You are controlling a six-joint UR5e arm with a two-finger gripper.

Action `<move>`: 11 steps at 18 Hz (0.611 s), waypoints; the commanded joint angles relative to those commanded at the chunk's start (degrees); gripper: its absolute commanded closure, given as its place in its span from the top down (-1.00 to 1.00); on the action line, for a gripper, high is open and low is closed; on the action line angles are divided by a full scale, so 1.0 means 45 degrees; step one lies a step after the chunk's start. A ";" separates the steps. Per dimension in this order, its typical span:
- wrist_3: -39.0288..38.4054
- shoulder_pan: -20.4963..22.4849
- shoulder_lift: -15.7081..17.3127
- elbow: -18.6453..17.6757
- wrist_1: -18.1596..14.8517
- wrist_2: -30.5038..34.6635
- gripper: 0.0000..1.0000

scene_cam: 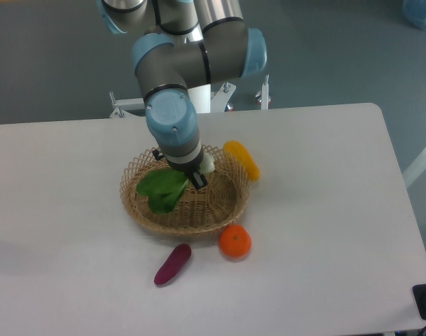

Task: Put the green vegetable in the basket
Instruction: 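Lower the bok choy into the basket and open the gripper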

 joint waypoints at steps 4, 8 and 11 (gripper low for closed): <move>0.0020 -0.0137 -0.0078 -0.0098 0.0020 0.0000 0.00; 0.0020 -0.0216 -0.0156 -0.0098 0.0000 0.0039 0.83; -0.0020 -0.0196 0.0019 0.0018 0.0039 0.0039 0.98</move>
